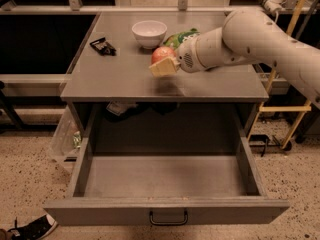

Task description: Place apple into top drawer

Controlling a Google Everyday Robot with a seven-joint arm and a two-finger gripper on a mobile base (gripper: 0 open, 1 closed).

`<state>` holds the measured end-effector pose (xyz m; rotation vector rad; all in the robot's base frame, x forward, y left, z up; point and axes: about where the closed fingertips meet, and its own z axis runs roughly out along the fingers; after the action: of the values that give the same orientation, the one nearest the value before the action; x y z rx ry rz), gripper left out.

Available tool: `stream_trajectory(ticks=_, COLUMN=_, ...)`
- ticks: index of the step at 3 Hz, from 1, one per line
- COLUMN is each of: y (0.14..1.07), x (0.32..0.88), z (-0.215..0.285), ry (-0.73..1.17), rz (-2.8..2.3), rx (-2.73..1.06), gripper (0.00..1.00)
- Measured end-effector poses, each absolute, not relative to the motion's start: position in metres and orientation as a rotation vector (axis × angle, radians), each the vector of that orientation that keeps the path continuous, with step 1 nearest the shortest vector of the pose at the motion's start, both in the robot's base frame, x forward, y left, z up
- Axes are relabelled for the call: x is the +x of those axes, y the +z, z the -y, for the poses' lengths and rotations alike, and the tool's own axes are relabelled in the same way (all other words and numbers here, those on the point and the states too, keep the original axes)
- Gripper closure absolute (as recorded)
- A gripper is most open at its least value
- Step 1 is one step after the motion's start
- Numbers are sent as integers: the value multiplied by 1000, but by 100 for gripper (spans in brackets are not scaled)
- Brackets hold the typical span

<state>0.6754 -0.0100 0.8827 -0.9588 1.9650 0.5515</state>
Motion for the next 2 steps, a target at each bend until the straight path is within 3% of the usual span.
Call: stream_trajectory(ticks=2, y=900, x=585, z=65, ry=546, rz=-1876, rx=-1140, gripper=100)
